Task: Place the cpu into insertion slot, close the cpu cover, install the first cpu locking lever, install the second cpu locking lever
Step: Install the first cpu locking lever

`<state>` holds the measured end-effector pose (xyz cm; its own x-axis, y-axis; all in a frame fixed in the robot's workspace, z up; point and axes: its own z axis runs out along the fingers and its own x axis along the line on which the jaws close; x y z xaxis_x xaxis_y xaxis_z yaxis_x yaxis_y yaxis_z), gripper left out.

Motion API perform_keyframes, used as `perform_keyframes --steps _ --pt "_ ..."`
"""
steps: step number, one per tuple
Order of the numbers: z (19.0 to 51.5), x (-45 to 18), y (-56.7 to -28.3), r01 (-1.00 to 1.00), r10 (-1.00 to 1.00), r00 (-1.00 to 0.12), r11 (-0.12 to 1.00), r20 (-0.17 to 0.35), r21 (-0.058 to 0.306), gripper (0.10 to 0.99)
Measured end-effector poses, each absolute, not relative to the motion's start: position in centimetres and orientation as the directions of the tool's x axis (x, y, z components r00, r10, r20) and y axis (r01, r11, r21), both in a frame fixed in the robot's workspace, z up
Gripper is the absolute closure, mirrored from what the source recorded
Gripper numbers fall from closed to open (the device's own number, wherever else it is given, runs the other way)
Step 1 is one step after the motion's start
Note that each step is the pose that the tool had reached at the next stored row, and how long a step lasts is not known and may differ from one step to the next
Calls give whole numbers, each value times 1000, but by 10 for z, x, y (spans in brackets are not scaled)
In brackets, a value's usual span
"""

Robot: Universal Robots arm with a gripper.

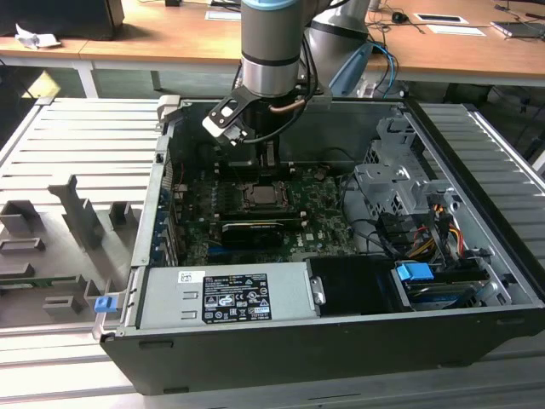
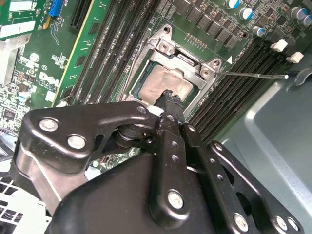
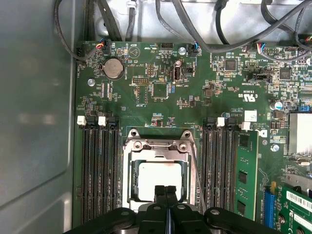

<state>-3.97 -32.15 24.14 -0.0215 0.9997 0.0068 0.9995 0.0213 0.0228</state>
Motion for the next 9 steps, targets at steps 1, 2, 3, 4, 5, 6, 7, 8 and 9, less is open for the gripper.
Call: perform_keyframes --steps 1,2,3,4,5,6,7,8,9 --pt "241 -40 -322 1000 1000 -21 21 7 23 980" --pt "242 -40 -322 1000 1000 -22 21 6 23 980" --pt "243 -40 -322 1000 1000 -21 21 7 23 980" --pt "243 -40 -322 1000 1000 -21 21 7 23 980" --pt "243 -40 -322 1000 1000 -21 21 7 23 980" --pt "244 -40 -322 1000 1000 -21 21 7 23 980" --pt "244 -40 -322 1000 1000 -21 21 7 23 980" --pt "245 -40 -322 1000 1000 -21 21 7 23 980" --pt "246 -40 -322 1000 1000 -21 21 7 23 980"
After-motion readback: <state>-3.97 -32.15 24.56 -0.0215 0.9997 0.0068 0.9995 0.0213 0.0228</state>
